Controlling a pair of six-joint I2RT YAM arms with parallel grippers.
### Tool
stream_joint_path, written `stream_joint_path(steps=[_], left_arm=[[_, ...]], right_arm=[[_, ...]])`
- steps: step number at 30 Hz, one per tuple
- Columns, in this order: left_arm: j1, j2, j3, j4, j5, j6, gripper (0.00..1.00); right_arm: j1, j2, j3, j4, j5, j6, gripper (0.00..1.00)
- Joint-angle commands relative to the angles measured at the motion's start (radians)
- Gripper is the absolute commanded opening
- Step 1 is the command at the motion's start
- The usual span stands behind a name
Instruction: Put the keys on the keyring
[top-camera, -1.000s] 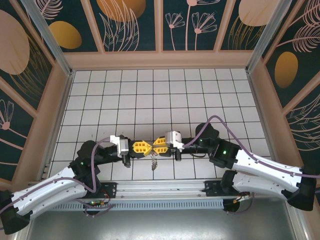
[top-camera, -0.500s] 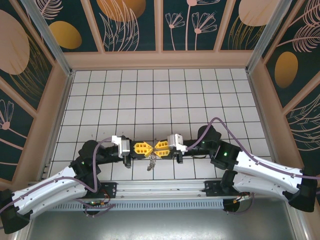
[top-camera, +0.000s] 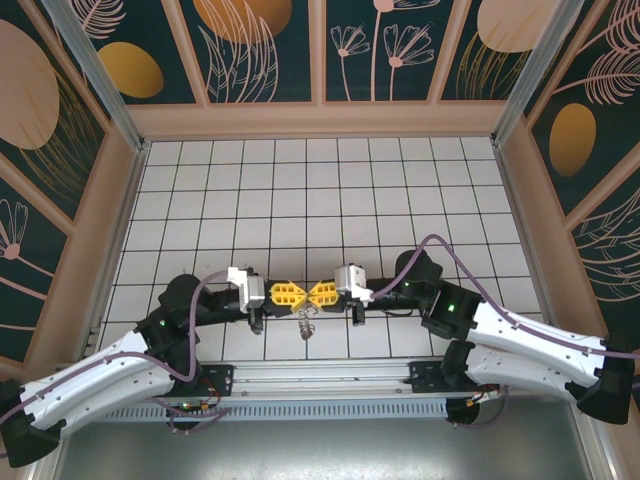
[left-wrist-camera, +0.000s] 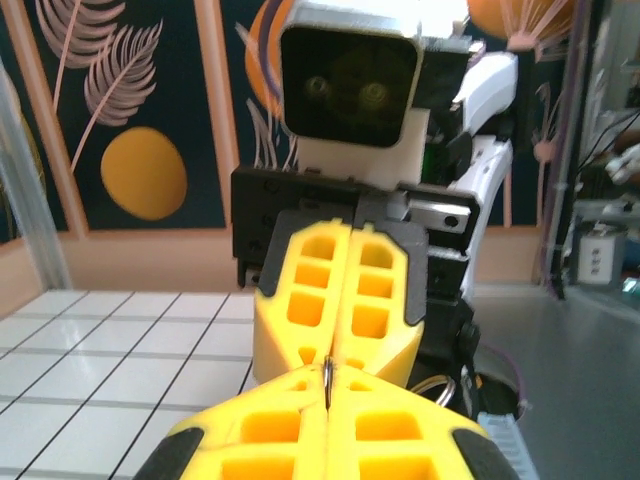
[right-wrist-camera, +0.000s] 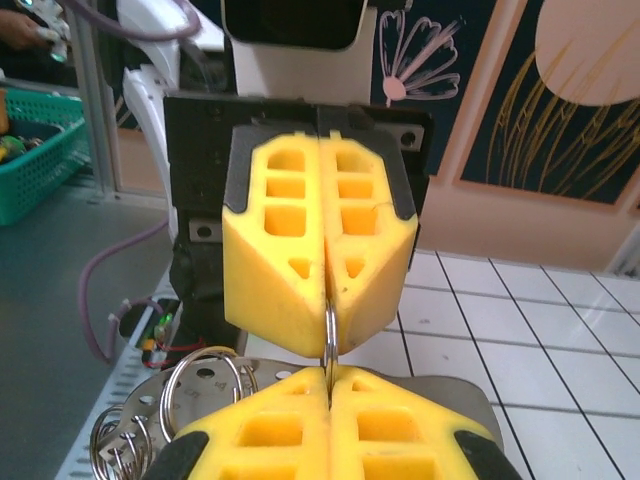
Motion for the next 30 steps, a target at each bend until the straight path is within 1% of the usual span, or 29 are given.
stream_joint_path(steps=[1, 3, 5, 7, 9, 11, 15, 20, 21, 23, 24, 30], left_arm=[[0.002, 0.011, 0.095, -0.205, -0.092, 0.066, 0.12], [0.002, 0.018, 0.128, -0.297, -0.125, 0.096, 0.16], [0.002, 0.029, 0.154, -0.363, -0.141, 0.120, 0.17], [0.002, 0.038, 0.172, -0.395, -0.145, 0.130, 0.16], [0.002, 0.042, 0.176, -0.403, -0.143, 0.132, 0.12], [0.002, 0.046, 0.176, -0.401, -0.135, 0.131, 0.10], [0.002, 0.055, 0.173, -0.388, -0.112, 0.132, 0.15], [0.002, 0.074, 0.183, -0.389, -0.076, 0.134, 0.15], [0.002, 0.080, 0.188, -0.390, -0.069, 0.134, 0.13], [0.002, 0.089, 0.194, -0.393, -0.060, 0.136, 0.01], [0.002, 0.090, 0.195, -0.392, -0.056, 0.138, 0.00], [0.002, 0.040, 0.173, -0.330, -0.050, 0.115, 0.00]], right_arm=[[0.004, 0.002, 0.060, -0.069, 0.035, -0.060, 0.00], [0.004, 0.003, 0.080, -0.104, 0.035, -0.084, 0.00], [0.004, 0.004, 0.096, -0.126, 0.031, -0.102, 0.00], [0.004, 0.006, 0.110, -0.143, 0.026, -0.117, 0.00], [0.004, 0.016, 0.127, -0.161, 0.022, -0.129, 0.00], [0.004, 0.025, 0.140, -0.175, 0.017, -0.139, 0.00], [0.006, 0.043, 0.160, -0.199, 0.009, -0.150, 0.00], [0.005, 0.063, 0.179, -0.229, 0.010, -0.159, 0.00], [0.004, 0.068, 0.182, -0.233, 0.009, -0.160, 0.00], [0.005, 0.071, 0.184, -0.235, 0.009, -0.162, 0.00], [0.005, 0.072, 0.184, -0.235, 0.009, -0.163, 0.00], [0.004, 0.060, 0.173, -0.238, 0.034, -0.158, 0.00]])
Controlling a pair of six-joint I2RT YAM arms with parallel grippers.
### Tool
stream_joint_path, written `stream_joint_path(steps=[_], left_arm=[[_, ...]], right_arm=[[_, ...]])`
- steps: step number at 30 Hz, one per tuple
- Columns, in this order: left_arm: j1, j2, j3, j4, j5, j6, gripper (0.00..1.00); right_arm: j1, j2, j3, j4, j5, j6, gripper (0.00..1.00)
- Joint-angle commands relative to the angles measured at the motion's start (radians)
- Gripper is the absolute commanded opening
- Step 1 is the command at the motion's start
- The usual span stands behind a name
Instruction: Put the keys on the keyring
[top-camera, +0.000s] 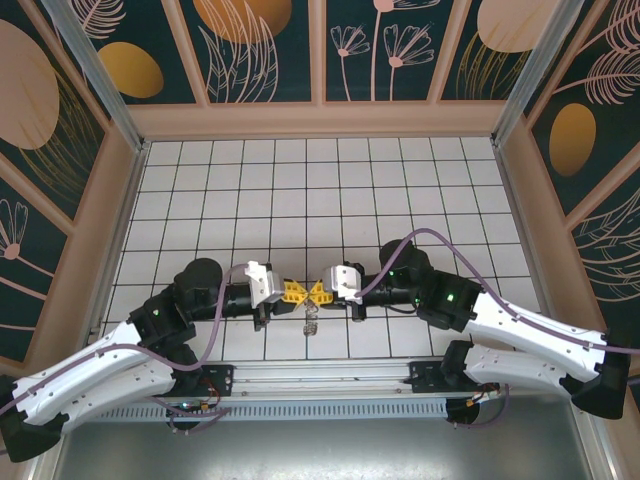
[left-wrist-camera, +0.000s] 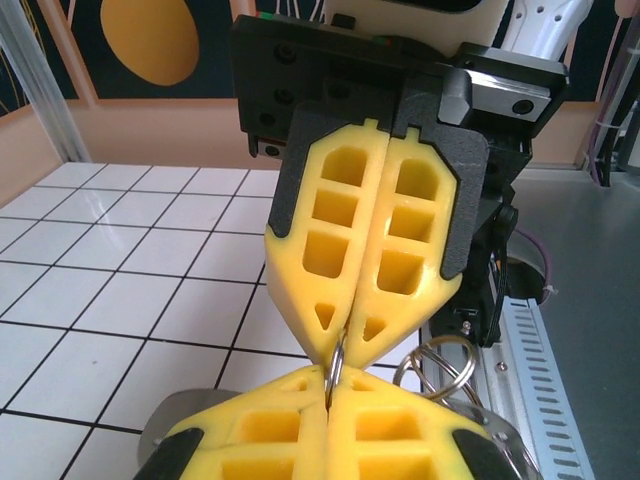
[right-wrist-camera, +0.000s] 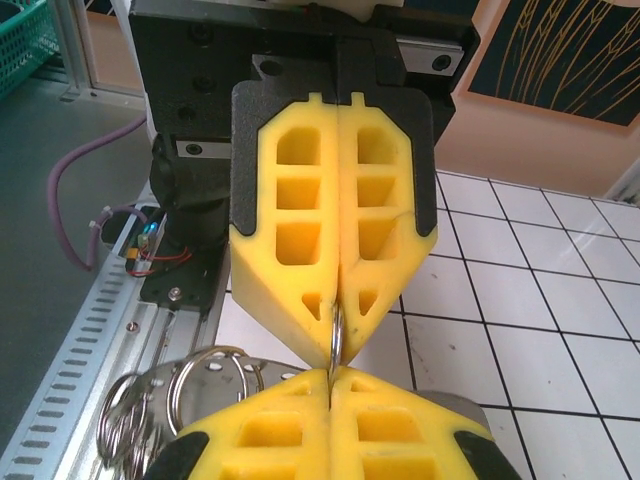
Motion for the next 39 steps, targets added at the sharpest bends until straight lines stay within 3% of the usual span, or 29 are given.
stream_joint_path(steps=[1, 3, 7, 9, 21, 39], left_arm=[[0.001, -0.033, 0.000, 0.089, 0.016, -0.025, 0.00], [0.001, -0.057, -0.026, 0.152, 0.032, -0.055, 0.00], [0.001, -0.097, -0.089, 0.275, 0.039, -0.112, 0.00], [0.001, -0.113, -0.115, 0.327, 0.043, -0.134, 0.00], [0.001, -0.146, -0.216, 0.578, 0.091, -0.238, 0.00], [0.001, -0.137, -0.207, 0.557, 0.072, -0.239, 0.00]], right_arm=[[0.011, -0.018, 0.025, 0.066, -0.008, -0.010, 0.00], [0.011, -0.042, -0.004, 0.096, -0.014, 0.008, 0.03], [0.010, -0.084, -0.056, 0.153, -0.027, 0.056, 0.21], [0.010, -0.095, -0.074, 0.173, -0.024, 0.073, 0.25], [0.012, -0.088, -0.128, 0.278, -0.086, 0.132, 0.27], [0.011, -0.025, -0.170, 0.413, -0.122, 0.171, 0.31]])
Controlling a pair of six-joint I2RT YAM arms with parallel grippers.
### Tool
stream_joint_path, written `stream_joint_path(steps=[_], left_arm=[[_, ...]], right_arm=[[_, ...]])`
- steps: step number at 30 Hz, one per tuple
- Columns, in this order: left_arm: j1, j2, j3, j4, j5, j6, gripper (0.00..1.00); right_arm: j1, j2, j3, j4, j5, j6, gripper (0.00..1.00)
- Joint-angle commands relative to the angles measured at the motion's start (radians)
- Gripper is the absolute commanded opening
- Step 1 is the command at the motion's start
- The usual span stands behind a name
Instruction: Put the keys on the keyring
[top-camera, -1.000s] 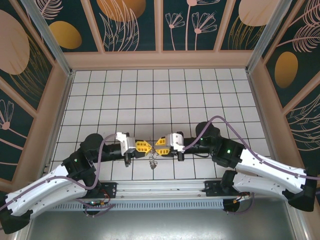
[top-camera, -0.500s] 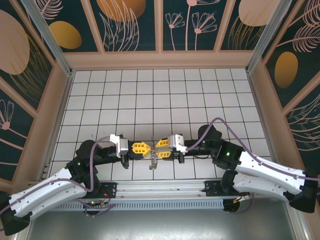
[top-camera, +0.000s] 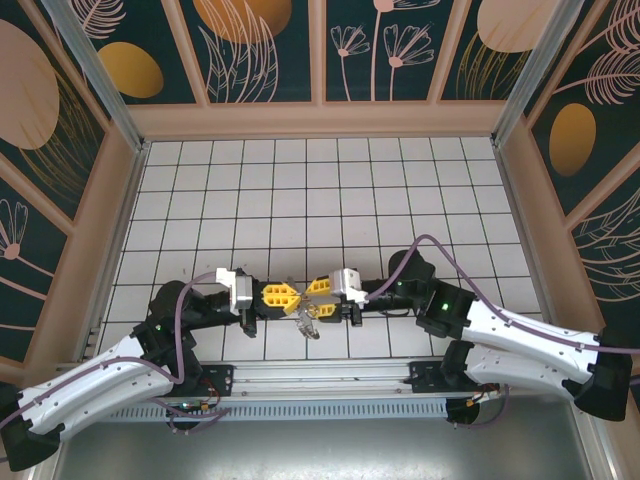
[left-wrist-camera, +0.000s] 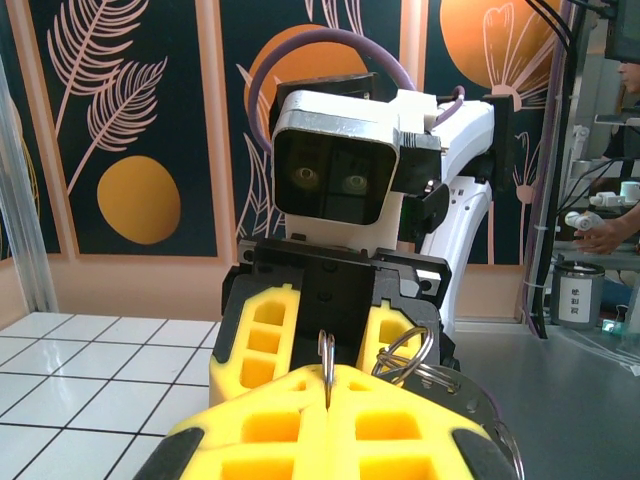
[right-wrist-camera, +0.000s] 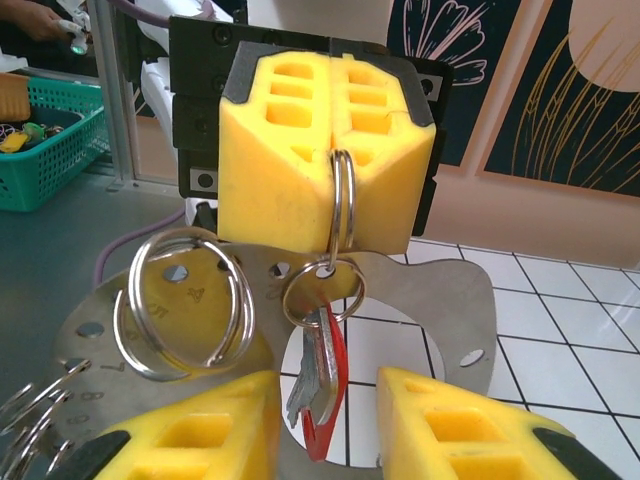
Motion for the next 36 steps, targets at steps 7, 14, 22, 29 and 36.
stream_joint_path(steps=[7, 14, 22, 29, 36], left_arm=[[0.001, 0.003, 0.037, -0.013, -0.055, 0.013, 0.00], [0.001, -0.011, 0.045, -0.067, -0.154, 0.027, 0.00], [0.002, 0.022, 0.094, -0.193, -0.346, 0.043, 0.00], [0.002, 0.174, 0.142, -0.172, -0.444, 0.044, 0.00], [0.006, 0.444, 0.241, -0.043, -0.492, 0.067, 0.00]], right_arm=[[0.002, -0.012, -0.027, 0.077, 0.044, 0.024, 0.21], [-0.024, -0.056, -0.053, 0.048, 0.094, 0.027, 0.21], [-0.062, -0.050, -0.065, -0.034, 0.338, 0.036, 0.31], [-0.185, -0.092, -0.102, -0.036, 0.582, 0.131, 0.37], [-0.282, -0.206, -0.173, -0.003, 0.652, 0.243, 0.56]])
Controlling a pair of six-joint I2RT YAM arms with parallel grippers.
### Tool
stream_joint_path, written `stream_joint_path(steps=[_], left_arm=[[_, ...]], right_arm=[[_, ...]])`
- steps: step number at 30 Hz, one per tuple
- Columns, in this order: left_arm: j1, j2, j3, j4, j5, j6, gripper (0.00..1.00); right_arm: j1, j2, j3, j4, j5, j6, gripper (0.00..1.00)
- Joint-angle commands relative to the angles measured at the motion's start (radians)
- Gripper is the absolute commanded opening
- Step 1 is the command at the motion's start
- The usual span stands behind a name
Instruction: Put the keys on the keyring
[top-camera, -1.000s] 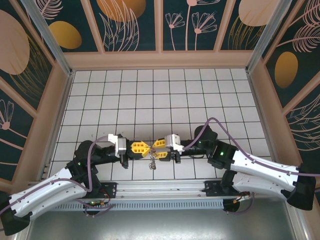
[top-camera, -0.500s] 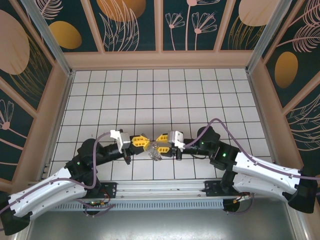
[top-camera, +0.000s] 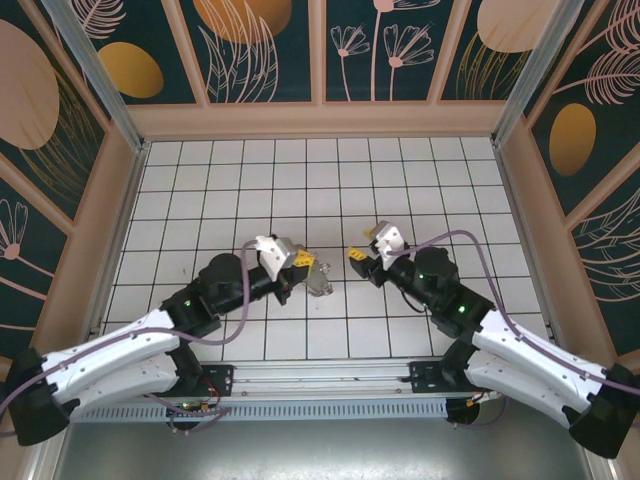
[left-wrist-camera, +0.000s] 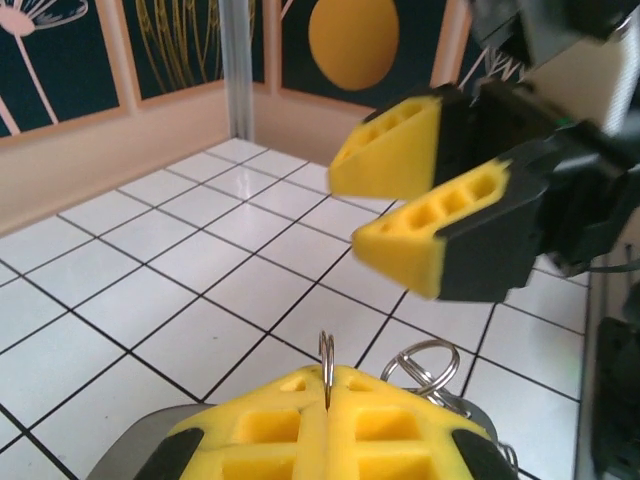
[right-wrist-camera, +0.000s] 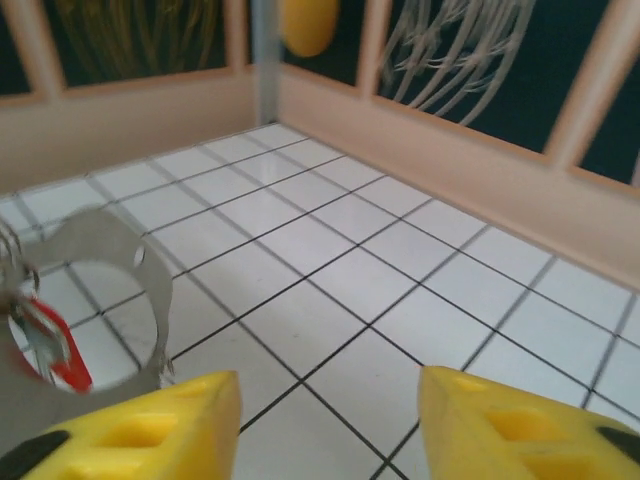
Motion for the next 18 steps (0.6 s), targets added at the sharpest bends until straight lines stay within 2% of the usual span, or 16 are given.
stream_joint_path(steps=[1, 2, 4, 6, 11, 14, 18], left_arm=[[0.016, 0.112, 0.085, 0.150, -0.027, 0.031, 0.00], [0.037, 0.158, 0.095, 0.194, 0.011, 0.021, 0.00], [0.081, 0.243, 0.105, 0.301, 0.100, -0.016, 0.00], [0.106, 0.333, 0.143, 0.370, 0.153, -0.029, 0.00], [0.146, 0.550, 0.294, 0.418, 0.231, -0.029, 0.00], [0.168, 0.646, 0.323, 0.480, 0.282, -0.036, 0.00], [0.191, 0.725, 0.322, 0.514, 0.310, -0.078, 0.00]], right_arm=[[-0.023, -0.045, -0.029, 0.032, 0.061, 0.077, 0.63], [-0.024, -0.052, -0.032, 0.026, 0.063, 0.085, 0.72], [-0.026, -0.063, -0.033, 0.010, 0.069, 0.099, 0.81], [-0.028, -0.075, -0.037, 0.002, 0.079, 0.109, 0.98], [-0.029, -0.142, -0.051, -0.026, 0.179, 0.128, 0.99], [-0.029, -0.201, -0.062, -0.039, 0.248, 0.139, 0.99], [-0.030, -0.242, -0.080, -0.047, 0.277, 0.156, 0.99]])
